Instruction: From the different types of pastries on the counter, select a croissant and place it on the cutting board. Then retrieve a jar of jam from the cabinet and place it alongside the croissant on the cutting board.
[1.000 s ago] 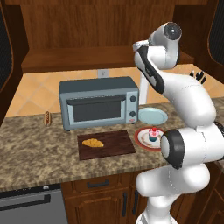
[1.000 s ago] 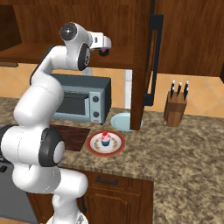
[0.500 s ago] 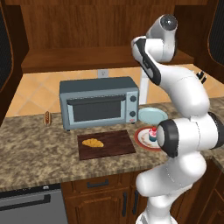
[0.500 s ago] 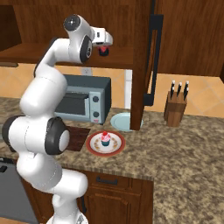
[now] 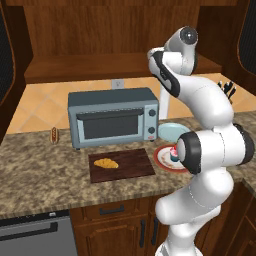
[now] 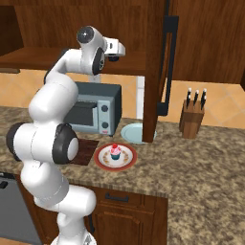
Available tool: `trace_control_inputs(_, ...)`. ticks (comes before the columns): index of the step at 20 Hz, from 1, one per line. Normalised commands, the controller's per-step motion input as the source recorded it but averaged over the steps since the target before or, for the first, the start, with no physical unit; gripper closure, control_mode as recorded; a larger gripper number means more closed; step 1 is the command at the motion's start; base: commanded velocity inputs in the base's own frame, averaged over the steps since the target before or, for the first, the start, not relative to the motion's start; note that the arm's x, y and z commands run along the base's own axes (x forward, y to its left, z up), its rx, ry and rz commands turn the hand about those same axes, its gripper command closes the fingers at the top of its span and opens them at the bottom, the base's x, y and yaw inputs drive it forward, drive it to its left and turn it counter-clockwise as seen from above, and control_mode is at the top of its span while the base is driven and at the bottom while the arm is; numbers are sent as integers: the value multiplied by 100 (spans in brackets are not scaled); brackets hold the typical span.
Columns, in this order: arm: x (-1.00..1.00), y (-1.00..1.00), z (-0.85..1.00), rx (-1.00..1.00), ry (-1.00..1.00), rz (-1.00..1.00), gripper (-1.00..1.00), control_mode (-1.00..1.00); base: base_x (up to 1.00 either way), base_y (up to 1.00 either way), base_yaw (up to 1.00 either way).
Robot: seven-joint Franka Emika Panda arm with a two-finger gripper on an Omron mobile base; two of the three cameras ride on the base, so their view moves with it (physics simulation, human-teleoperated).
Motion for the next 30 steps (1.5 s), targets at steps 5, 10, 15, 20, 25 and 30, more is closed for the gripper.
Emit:
trace_control_inputs(5, 26, -21, 0, 3, 0, 0, -100, -100, 0, 0, 0)
trace_control_inputs(10, 1, -2, 0, 1, 0, 0, -100, -100, 0, 0, 0)
trace_control_inputs(15, 13, 0, 0, 0, 0, 0, -100, -100, 0, 0, 0)
trace_control_inputs(20, 18, 0, 0, 0, 0, 0, -100, -100, 0, 0, 0)
trace_control_inputs(25, 18, 0, 0, 0, 0, 0, -100, -100, 0, 0, 0)
trace_control_inputs(30, 20, 0, -2, 0, 0, 0, -100, -100, 0, 0, 0)
